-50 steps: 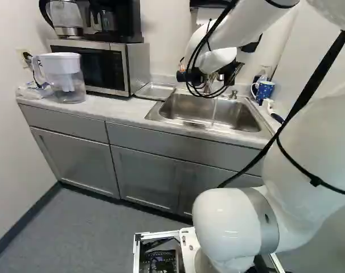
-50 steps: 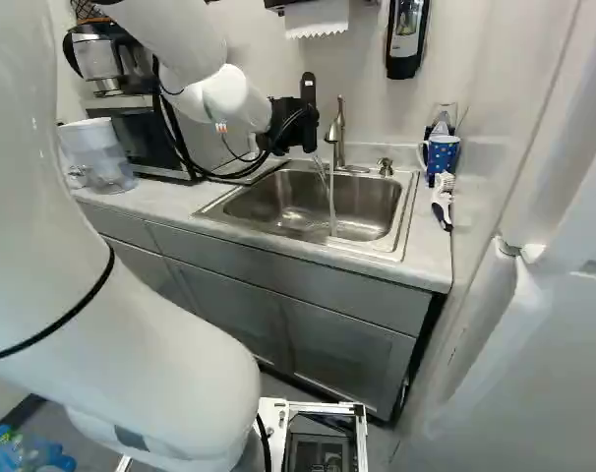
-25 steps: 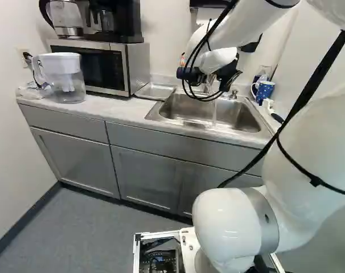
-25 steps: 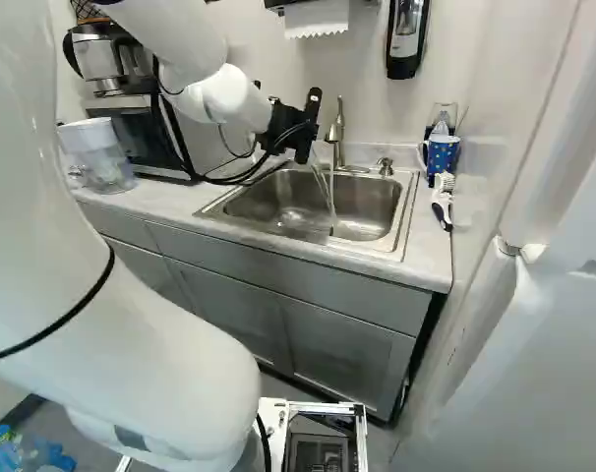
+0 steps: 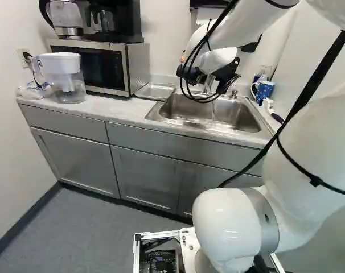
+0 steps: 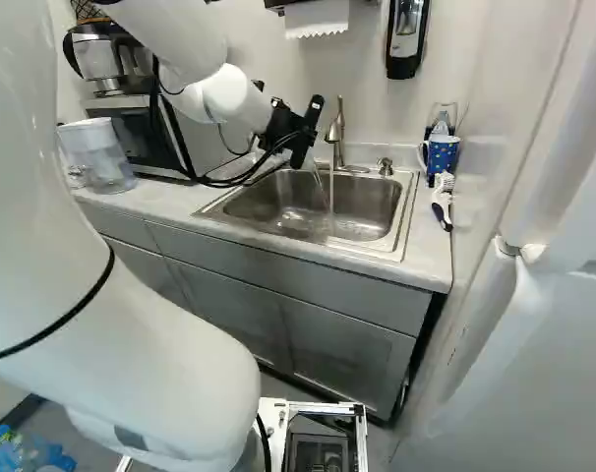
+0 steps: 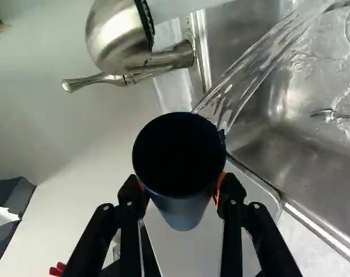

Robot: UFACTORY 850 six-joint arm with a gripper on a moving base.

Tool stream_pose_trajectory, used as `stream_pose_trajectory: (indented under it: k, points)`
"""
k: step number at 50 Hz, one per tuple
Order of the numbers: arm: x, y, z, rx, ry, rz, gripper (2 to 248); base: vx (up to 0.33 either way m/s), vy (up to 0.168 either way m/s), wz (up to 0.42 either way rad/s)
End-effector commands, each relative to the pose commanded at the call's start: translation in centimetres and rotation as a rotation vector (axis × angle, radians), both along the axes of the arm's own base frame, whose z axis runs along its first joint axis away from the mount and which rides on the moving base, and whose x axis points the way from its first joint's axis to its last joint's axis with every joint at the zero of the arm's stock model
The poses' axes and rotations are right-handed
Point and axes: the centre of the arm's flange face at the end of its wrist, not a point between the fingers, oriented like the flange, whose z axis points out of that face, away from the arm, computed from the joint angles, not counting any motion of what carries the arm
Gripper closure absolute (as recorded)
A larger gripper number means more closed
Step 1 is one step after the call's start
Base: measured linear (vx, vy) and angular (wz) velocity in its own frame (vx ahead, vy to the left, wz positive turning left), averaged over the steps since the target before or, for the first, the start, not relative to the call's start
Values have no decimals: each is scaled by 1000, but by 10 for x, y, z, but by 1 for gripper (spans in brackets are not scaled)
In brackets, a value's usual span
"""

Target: Rinse the cup and place it in the tray

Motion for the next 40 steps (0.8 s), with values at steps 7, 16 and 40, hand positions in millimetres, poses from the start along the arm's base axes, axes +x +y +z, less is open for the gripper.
stream_pose_trajectory:
  k: [7, 16, 40]
  points:
    - [0, 0, 0, 0, 0, 0, 125, 0, 0, 0]
    - [0, 0, 0, 0, 0, 0, 125, 0, 0, 0]
    - [0, 0, 0, -62, 4, 27, 125, 0, 0, 0]
